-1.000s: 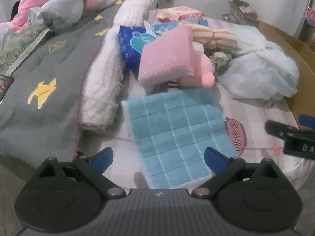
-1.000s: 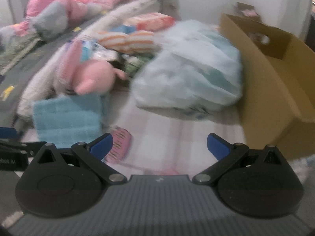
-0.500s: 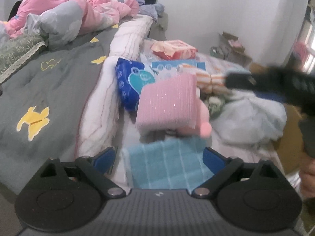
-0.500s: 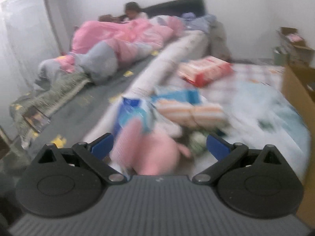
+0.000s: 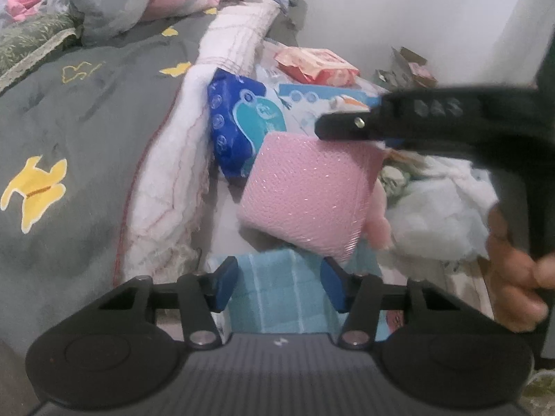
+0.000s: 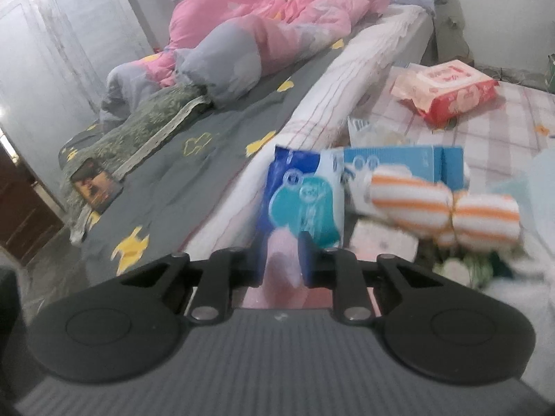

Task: Organize soft objects
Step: 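Move the right tool to the pink mesh sponge and close on it, then lift the pink mesh sponge with the right tool toward the cardboard box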

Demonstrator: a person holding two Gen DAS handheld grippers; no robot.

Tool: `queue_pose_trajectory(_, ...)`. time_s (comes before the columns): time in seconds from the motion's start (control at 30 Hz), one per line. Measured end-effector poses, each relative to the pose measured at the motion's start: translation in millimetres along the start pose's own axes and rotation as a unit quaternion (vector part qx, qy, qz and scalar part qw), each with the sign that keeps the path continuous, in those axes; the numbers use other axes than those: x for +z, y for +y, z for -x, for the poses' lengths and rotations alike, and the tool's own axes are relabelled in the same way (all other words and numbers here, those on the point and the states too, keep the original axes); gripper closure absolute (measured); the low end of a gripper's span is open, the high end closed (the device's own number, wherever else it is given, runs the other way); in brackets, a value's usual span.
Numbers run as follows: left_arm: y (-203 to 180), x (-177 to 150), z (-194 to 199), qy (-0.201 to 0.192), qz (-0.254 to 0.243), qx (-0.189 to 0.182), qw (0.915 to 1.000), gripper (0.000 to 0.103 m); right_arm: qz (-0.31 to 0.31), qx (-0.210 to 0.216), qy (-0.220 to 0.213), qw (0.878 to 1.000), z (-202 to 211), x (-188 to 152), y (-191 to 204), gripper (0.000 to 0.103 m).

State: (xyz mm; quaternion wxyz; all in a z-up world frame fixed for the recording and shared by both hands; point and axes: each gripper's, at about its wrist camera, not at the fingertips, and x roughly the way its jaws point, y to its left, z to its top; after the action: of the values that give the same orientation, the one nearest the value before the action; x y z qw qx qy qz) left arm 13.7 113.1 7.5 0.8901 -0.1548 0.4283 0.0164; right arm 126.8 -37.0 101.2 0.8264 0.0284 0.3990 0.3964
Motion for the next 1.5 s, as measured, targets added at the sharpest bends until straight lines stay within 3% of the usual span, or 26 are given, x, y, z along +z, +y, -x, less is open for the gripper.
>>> queue_pose_trajectory(0.27, 3.0, -23.7, 9.5, 0.033, -0.017, -0.037, 0.9986, 0.050, -0.030, 0.012, 0.046, 0.998, 39.7, -61.9, -9.6, 0.084)
queue_pose_trajectory(0.4, -0.3, -27.8, 13.6, 0.031, -0.026, -0.041, 0.9983, 0.039, -0.056, 0.014, 0.073, 0.996, 40.4, -85.5, -21.9, 0.082)
queue_pose_trajectory(0.53, -5.6, -22.0, 10.8, 0.022, -0.029, -0.046, 0.9983, 0.034, -0.099, 0.040, 0.057, 0.993, 47.1, -90.6, -33.9, 0.077)
queue_pose_trajectory(0.63, -13.4, -16.7, -0.1, 0.021, -0.044, -0.036, 0.9982, 0.034, -0.122, 0.044, 0.047, 0.990, 44.0, -90.5, -39.1, 0.068)
queue_pose_trajectory(0.7, -15.5, -14.1, -7.9, 0.027, -0.046, -0.029, 0.9982, 0.034, -0.137, 0.055, 0.043, 0.988, 41.1, -89.3, -42.2, 0.054)
queue_pose_trajectory(0.77, -15.5, -12.6, -12.7, 0.026, -0.045, -0.031, 0.9982, 0.034, -0.147, 0.070, 0.036, 0.986, 39.6, -90.7, -45.4, 0.051)
queue_pose_trajectory(0.97, -24.9, -10.8, -16.9, 0.027, -0.058, -0.021, 0.9977, 0.036, -0.176, 0.090, 0.042, 0.979, 28.9, -96.3, -48.2, 0.056)
queue_pose_trajectory(1.1, -34.9, -10.4, 0.0, 0.013, -0.075, -0.013, 0.9970, 0.036, -0.156, 0.085, 0.028, 0.984, 41.6, -95.8, -38.5, 0.061)
queue_pose_trajectory(1.33, -70.6, -2.8, 40.6, -0.019, -0.121, -0.007, 0.9925, 0.036, -0.136, 0.082, -0.015, 0.987, 91.5, -85.8, -26.1, 0.061)
queue_pose_trajectory(1.5, -117.0, 29.3, 60.3, -0.054, -0.166, -0.045, 0.9836, 0.036, -0.125, 0.049, -0.077, 0.988, 153.5, -59.6, -35.2, 0.061)
